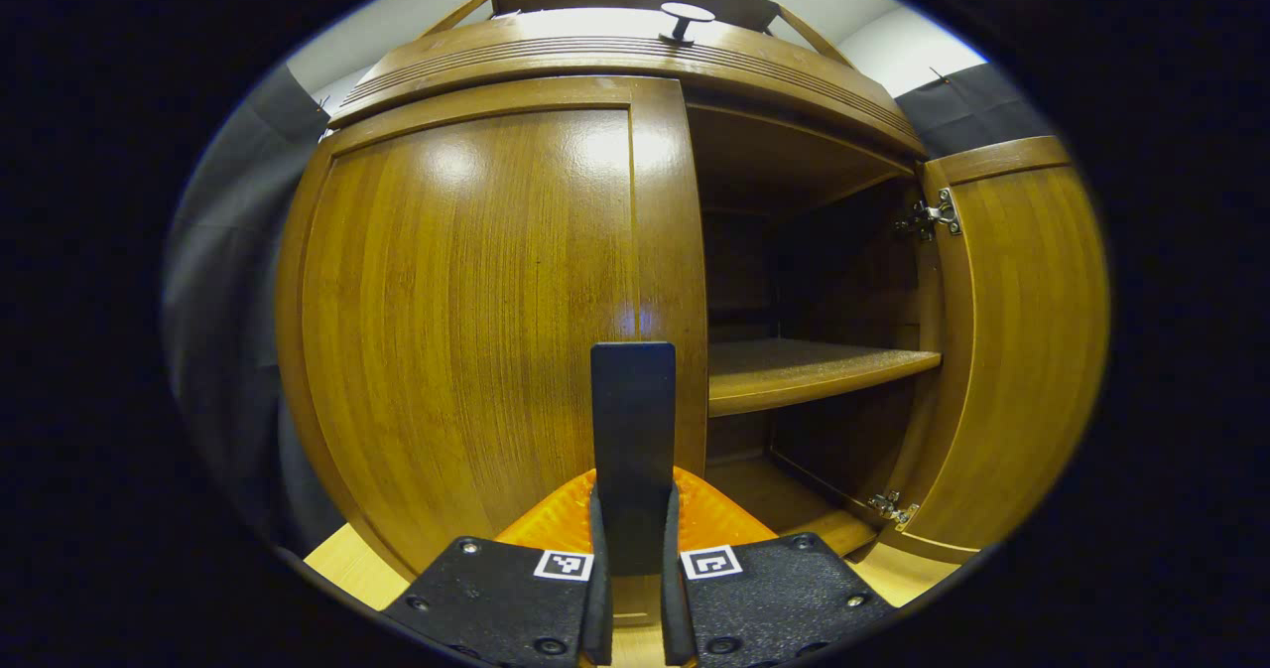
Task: Open the right door of the double-door shoe cabinet with the right hand, and open the left door with the left hand.
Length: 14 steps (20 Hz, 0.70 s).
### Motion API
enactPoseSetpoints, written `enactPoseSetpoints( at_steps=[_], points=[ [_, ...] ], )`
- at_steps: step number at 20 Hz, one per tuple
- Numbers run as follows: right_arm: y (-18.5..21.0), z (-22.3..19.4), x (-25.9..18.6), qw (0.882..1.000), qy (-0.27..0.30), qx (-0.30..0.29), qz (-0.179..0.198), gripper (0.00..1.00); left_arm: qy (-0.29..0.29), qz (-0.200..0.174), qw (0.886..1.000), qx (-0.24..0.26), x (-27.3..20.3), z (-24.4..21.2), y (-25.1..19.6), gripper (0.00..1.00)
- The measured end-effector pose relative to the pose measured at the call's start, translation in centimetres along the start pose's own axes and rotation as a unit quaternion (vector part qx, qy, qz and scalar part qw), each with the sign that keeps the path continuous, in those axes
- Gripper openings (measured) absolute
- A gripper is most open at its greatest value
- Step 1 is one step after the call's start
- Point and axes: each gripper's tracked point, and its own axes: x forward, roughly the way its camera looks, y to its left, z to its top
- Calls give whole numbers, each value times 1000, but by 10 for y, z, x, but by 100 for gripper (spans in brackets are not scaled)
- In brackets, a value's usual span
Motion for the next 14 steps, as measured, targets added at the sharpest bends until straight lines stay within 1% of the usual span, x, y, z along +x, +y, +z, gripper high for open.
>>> enactPoseSetpoints(
  at_steps=[3, 4, 5, 6, 9, 11, 12, 13, 14],
  points=[
    [7, 8, -8, 1000, -5, -8, 2, 98, -1, -13, 1000, -9, -13, 1, 0, 18],
    [10, 9, -11, 1000, -6, -9, 3, 100, -1, -18, 1000, -13, -19, 1, -1, 19],
    [12, 10, -14, 1000, -6, -10, 4, 98, -2, -23, 1000, -14, -25, 0, 0, 21],
    [15, 13, -17, 1000, -6, -11, 5, 100, -3, -27, 1000, -14, -30, 0, 0, 21],
    [21, 17, -25, 1000, -7, -14, 6, 89, -1, -41, 999, -15, -48, 1, 1, 21],
    [25, 22, -33, 1000, -14, -18, 6, 89, 1, -49, 999, -15, -58, 1, 4, 21],
    [27, 26, -36, 1000, -16, -21, 6, 89, 1, -52, 999, -15, -65, 2, 5, 17],
    [29, 29, -39, 1000, -18, -24, 6, 89, 0, -55, 998, -17, -69, 1, 6, 17],
    [30, 31, -42, 999, -20, -27, 5, 89, -1, -58, 998, -20, -75, 0, 8, 18]
  ],
)
